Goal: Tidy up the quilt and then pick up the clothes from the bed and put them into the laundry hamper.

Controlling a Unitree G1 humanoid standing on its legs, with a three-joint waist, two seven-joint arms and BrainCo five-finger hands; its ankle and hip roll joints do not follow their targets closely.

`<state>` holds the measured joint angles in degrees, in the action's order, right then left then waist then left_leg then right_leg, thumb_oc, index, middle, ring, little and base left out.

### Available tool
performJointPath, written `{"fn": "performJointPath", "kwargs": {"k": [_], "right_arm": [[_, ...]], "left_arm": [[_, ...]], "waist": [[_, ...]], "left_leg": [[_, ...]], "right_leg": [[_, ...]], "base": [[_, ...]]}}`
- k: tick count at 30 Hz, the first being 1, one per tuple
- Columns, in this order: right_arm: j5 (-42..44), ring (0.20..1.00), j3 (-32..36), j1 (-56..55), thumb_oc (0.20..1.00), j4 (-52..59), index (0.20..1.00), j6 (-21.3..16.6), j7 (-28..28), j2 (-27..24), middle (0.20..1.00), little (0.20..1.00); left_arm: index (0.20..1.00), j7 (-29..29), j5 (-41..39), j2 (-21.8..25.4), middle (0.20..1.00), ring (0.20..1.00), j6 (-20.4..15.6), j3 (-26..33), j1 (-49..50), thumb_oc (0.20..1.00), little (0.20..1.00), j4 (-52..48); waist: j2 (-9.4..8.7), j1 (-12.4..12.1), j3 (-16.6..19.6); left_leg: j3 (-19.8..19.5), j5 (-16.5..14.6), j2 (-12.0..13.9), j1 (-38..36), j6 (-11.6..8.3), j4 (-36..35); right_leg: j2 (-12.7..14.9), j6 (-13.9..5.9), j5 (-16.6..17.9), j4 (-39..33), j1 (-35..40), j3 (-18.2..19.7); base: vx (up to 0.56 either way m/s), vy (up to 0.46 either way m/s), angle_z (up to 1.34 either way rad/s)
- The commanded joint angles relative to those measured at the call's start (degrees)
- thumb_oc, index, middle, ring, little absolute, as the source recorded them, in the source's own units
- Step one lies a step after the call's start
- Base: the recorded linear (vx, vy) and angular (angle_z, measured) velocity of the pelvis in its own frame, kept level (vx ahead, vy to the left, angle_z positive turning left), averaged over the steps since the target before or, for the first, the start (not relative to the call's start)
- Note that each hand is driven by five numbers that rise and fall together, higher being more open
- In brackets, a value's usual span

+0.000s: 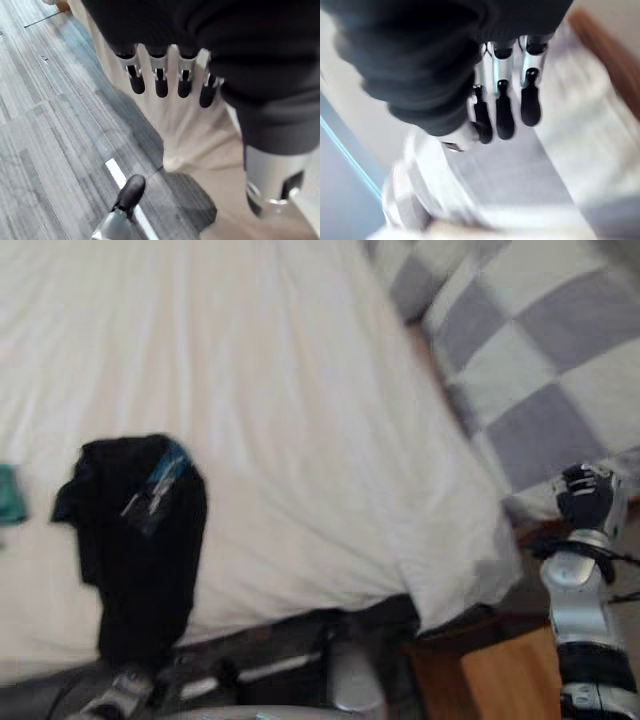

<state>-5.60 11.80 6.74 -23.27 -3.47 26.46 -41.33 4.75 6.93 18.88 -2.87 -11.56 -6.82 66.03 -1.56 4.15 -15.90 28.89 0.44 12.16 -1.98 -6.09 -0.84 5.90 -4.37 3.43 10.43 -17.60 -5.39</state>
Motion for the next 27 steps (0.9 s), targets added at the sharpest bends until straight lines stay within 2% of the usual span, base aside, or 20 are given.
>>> {"fn": "performJointPath", "kwargs": {"k": [1, 2, 3, 4, 5, 6, 7, 8, 10, 11, 14, 16, 20, 21, 22, 23, 24, 25, 26, 27], "right_arm": [[2.0, 0.2, -0.11, 4.33, 0.2, -0.13, 0.2, -1.22, 1.12, -1.83, 0.2, 0.2], [2.83, 0.2, -3.18, 9.61, 0.2, -2.12, 0.2, -1.53, 2.28, -2.25, 0.2, 0.2], [2.88, 0.2, -3.41, 10.03, 0.2, -2.36, 0.2, -1.61, 2.33, -2.33, 0.2, 0.2], [3.72, 0.2, -5.81, 13.86, 0.2, -3.82, 0.2, -2.0, 3.43, -2.17, 0.2, 0.2], [4.26, 0.2, -6.7, 14.95, 0.2, -4.22, 0.2, -2.22, 3.61, -1.52, 0.2, 0.2], [4.6, 0.2, -7.41, 15.61, 0.2, -5.19, 0.2, -2.2, 3.65, 0.85, 0.2, 0.2], [4.59, 0.2, -7.42, 15.68, 0.2, -5.19, 0.2, -2.19, 3.65, 0.87, 0.2, 0.2], [4.29, 0.2, -7.87, 14.92, 0.2, -5.38, 0.2, -2.11, 3.44, 2.22, 0.2, 0.2], [3.55, 0.2, -7.96, 10.68, 0.2, -5.11, 0.2, -1.77, 2.63, 5.12, 0.2, 0.2], [3.9, 0.2, -7.31, 7.07, 0.2, -7.46, 0.2, -1.8, 2.23, 7.41, 0.2, 0.2], [4.41, 0.2, -7.84, 3.57, 0.2, -9.73, 0.2, -1.45, 1.01, 9.71, 0.2, 0.2], [4.49, 0.2, -8.47, -3.83, 0.2, -14.32, 0.2, -0.46, -1.86, 13.13, 0.2, 0.2], [5.13, 0.2, -10.73, -11.36, 0.2, -22.16, 0.2, 0.9, -5.86, 18.29, 0.2, 0.2], [5.06, 0.2, -10.99, -12.25, 0.2, -24.21, 0.2, 1.28, -6.59, 19.19, 0.2, 0.2], [5.17, 0.2, -12.16, -13.22, 0.2, -31.16, 0.2, 2.73, -8.12, 20.81, 0.2, 0.2], [5.18, 0.2, -12.19, -13.16, 0.2, -31.21, 0.2, 2.71, -8.12, 20.84, 0.2, 0.2], [5.85, 0.2, -12.46, -12.82, 0.2, -38.8, 0.2, 3.41, -9.89, 21.99, 0.2, 0.2], [5.9, 0.2, -12.51, -12.72, 0.2, -39.0, 0.2, 3.28, -9.91, 21.98, 0.2, 0.2], [5.96, 1.0, -13.5, -12.0, 1.0, -42.62, 1.0, 3.85, -11.37, 22.51, 1.0, 1.0], [5.51, 1.0, -14.72, -11.15, 1.0, -45.19, 1.0, 4.29, -12.84, 22.65, 1.0, 1.0]], "left_arm": [[1.0, 1.1, -2.44, 1.59, 1.0, 1.0, -0.99, -0.18, -0.32, 1.0, 1.0, 2.04], [1.0, 2.21, -3.84, 1.26, 1.0, 1.0, -1.61, -1.18, -1.14, 1.0, 1.0, 0.61], [1.0, 2.21, -3.85, 1.22, 1.0, 1.0, -1.6, -1.01, -1.28, 1.0, 1.0, 0.62], [1.0, 3.1, -5.65, 0.93, 1.0, 1.0, -1.95, -1.18, -2.31, 1.0, 1.0, -0.03], [1.0, 3.68, -6.46, 0.81, 1.0, 1.0, -2.04, -1.19, -2.6, 1.0, 1.0, -0.31], [1.0, 4.23, -6.65, 0.1, 1.0, 1.0, -1.71, -1.41, -3.88, 1.0, 1.0, 0.71], [1.0, 4.23, -6.65, 0.12, 1.0, 1.0, -1.73, -1.37, -3.95, 1.0, 1.0, 0.74], [1.0, 4.61, -6.18, -0.08, 1.0, 1.0, -1.54, -1.41, -4.02, 1.0, 1.0, 1.19], [1.0, 4.65, -5.68, -1.53, 1.0, 1.0, -1.31, -1.42, -3.3, 1.0, 1.0, 1.89], [1.0, 4.92, -5.1, -2.29, 1.0, 1.0, -1.33, -1.66, -3.63, 1.0, 1.0, 2.22], [1.0, 5.05, -5.15, -2.38, 1.0, 1.0, -1.5, -1.81, -3.93, 1.0, 1.0, 1.95], [1.0, 4.61, -5.71, -2.56, 1.0, 1.0, -1.43, -1.32, -3.45, 1.0, 1.0, 1.49], [1.0, 4.62, -5.28, -2.52, 1.0, 1.0, -1.26, -1.63, -1.71, 1.0, 1.0, 0.81], [1.0, 4.57, -5.22, -2.48, 1.0, 1.0, -1.17, -1.56, -1.26, 1.0, 1.0, 0.77], [1.0, 4.43, -4.98, -2.28, 1.0, 1.0, -1.06, -1.39, -0.11, 1.0, 1.0, 0.73], [1.0, 4.43, -4.98, -2.24, 1.0, 1.0, -1.06, -1.36, -0.11, 1.0, 1.0, 0.72], [1.0, 4.08, -4.39, -2.33, 1.0, 1.0, -1.04, -1.66, 0.58, 1.0, 1.0, 1.44], [1.0, 4.08, -4.39, -2.32, 1.0, 1.0, -1.05, -1.65, 0.6, 1.0, 1.0, 1.44], [1.0, 3.68, -4.16, -2.46, 1.0, 1.0, -1.08, -1.87, 0.72, 1.0, 1.0, 2.09], [1.0, 3.08, -3.79, -2.57, 1.0, 1.0, -1.17, -2.22, 0.75, 1.0, 1.0, 2.48]], "waist": [[-0.53, -1.54, -2.5], [0.92, -2.76, -6.8], [1.12, -2.66, -6.79], [1.56, -3.18, -9.11], [1.39, -3.24, -10.26], [0.29, -1.66, -11.12], [0.29, -1.62, -10.99], [0.21, -1.01, -11.44], [1.46, 0.6, -11.27], [1.83, 2.29, -11.57], [1.6, 3.27, -11.29], [0.53, 5.1, -10.36], [-1.61, 6.77, -8.54], [-1.84, 6.81, -7.95], [-2.39, 6.54, -6.37], [-2.46, 6.55, -6.28], [-2.41, 5.88, -3.81], [-2.43, 5.88, -3.84], [-2.35, 5.46, -2.75], [-2.17, 4.67, -1.43]], "left_leg": [[0.29, 8.41, 1.88, 11.11, -1.55, 4.41], [-4.81, 7.47, 1.23, 14.9, -2.74, 9.14], [-4.89, 7.64, 1.54, 15.35, -2.68, 9.34], [-11.19, 6.43, 0.36, 18.29, -3.9, 12.82], [-16.22, 4.59, -0.85, 19.94, -4.05, 16.32], [-19.97, -1.16, -1.86, 20.89, -3.0, 23.34], [-20.0, -0.9, -1.87, 21.19, -2.94, 23.28], [-20.33, -2.71, -2.08, 19.68, -2.44, 24.3], [-20.99, -4.57, -2.9, 15.29, -1.18, 18.09], [-19.68, -5.02, -2.21, 13.93, -1.41, 16.69], [-18.46, -4.28, -1.8, 14.66, -1.11, 17.14], [-16.51, -5.36, -1.43, 12.66, -0.85, 16.14], [-14.53, -5.58, -2.15, 8.96, -0.43, 14.17], [-14.5, -5.76, -2.46, 8.31, -0.22, 13.76], [-14.43, -5.15, -3.7, 5.27, -0.19, 10.26], [-14.4, -4.8, -3.77, 5.3, -0.18, 9.96], [-14.59, -3.79, -4.59, 3.39, -0.14, 6.55], [-14.55, -3.65, -4.64, 3.18, -0.13, 6.26], [-14.55, -2.63, -4.82, 2.02, -0.24, 3.95], [-14.94, -1.94, -4.93, 1.21, -0.16, 2.4]], "right_leg": [[3.77, -6.17, -9.35, -3.37, 16.52, 0.23], [3.26, -5.11, -10.32, -1.4, 13.76, 0.83], [2.98, -4.99, -10.05, -1.37, 13.39, 0.83], [2.83, -4.32, -9.84, 1.54, 9.16, 1.93], [3.02, -4.2, -9.57, 3.67, 6.34, 2.68], [3.23, -3.55, -8.73, 5.73, 1.95, 3.02], [3.22, -3.53, -8.42, 5.58, 1.72, 2.99], [2.72, -3.27, -8.44, 5.87, 1.0, 3.21], [1.35, -3.78, -7.85, 6.08, 0.23, 3.97], [1.44, -4.14, -7.93, 6.73, -0.57, 4.08], [1.82, -4.26, -7.34, 6.13, -1.47, 4.31], [2.12, -4.51, -7.03, 6.05, -0.62, 4.14], [2.13, -5.11, -5.51, 4.22, 1.88, 4.72], [2.18, -5.24, -5.15, 3.77, 2.39, 4.71], [2.2, -6.16, -3.92, 1.67, 4.8, 4.65], [2.22, -6.13, -3.61, 1.39, 4.76, 4.67], [2.36, -7.02, -2.03, -1.24, 6.56, 4.47], [2.37, -7.04, -1.94, -1.45, 6.73, 4.47], [2.39, -7.46, -1.08, -2.78, 7.56, 4.34], [2.37, -7.61, -0.83, -3.98, 8.47, 4.13]], "base": [[-0.37, -0.2, 0.38], [-0.36, -0.162, 0.23], [-0.47, -0.14, 0.02], [-0.35, -0.089, -0.05], [-0.57, -0.168, -0.21], [-0.38, -0.13, -0.32], [-0.32, -0.095, -0.4], [-0.05, 0.041, -0.41], [-0.05, 0.113, -0.27], [-0.1, 0.114, -0.24], [-0.09, 0.075, -0.05], [-0.03, 0.108, -0.1], [0.01, 0.087, -0.12], [0.09, 0.088, -0.24], [0.06, 0.048, -0.11], [0.11, 0.06, -0.13], [0.06, 0.022, -0.07], [0.08, 0.044, -0.11], [0.06, 0.016, -0.08], [0.07, 0.004, -0.08]]}}
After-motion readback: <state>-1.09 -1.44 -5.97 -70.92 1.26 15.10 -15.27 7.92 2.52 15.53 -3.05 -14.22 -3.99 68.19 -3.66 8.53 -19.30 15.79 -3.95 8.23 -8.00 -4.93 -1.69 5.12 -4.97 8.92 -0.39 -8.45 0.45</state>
